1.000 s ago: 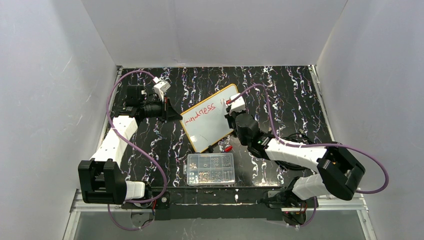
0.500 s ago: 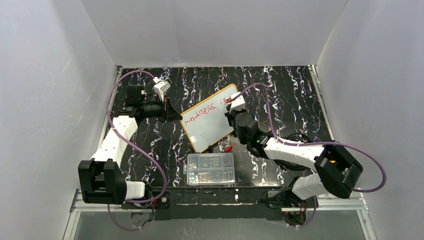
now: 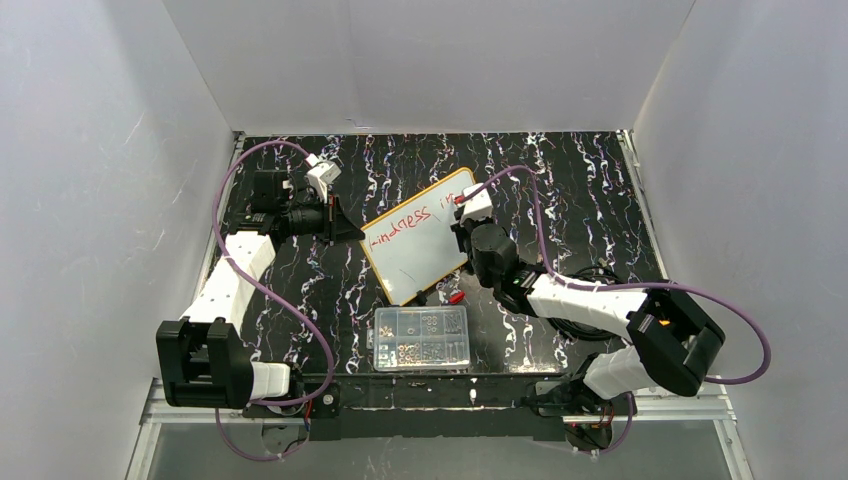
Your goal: Write a sentence on the whiteboard
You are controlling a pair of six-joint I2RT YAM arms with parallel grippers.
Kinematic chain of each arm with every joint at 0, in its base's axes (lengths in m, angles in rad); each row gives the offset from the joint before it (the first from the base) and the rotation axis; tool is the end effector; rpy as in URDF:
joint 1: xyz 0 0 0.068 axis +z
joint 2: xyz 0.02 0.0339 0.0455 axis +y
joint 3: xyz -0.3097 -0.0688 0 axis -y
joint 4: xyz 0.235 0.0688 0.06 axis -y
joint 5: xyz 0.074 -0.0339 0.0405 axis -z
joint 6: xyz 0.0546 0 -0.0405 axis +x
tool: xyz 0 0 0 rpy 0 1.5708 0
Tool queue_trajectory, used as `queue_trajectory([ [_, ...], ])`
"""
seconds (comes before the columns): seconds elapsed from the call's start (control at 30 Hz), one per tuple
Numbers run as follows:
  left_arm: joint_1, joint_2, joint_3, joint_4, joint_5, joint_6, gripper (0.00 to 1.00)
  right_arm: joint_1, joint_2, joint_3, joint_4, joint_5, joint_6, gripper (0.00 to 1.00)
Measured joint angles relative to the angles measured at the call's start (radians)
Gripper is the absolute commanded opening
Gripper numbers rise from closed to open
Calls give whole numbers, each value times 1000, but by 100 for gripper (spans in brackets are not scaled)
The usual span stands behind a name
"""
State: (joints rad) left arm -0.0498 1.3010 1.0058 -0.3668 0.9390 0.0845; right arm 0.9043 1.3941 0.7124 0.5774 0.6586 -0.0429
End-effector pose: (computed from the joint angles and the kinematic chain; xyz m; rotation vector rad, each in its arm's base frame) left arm 0.2610 -0.0571 0.3357 0.6377 1.9903 -1.0118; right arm 0.2132 0.2170 0.3047 -0.2880 1.6290 0.1036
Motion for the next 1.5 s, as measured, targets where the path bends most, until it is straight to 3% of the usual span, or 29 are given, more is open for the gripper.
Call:
queue_trajectory([
  [0.8, 0, 0, 0, 0, 0, -3, 0, -1, -27, -10, -50, -1, 44, 1],
  [1.17, -1, -4, -2, 14, -4, -19, 0, 6, -261, -16, -165, -63, 74, 1],
  [1.5, -5, -13, -11, 39, -4, -48, 0, 147, -283, -68, -180, -171, 165, 1],
])
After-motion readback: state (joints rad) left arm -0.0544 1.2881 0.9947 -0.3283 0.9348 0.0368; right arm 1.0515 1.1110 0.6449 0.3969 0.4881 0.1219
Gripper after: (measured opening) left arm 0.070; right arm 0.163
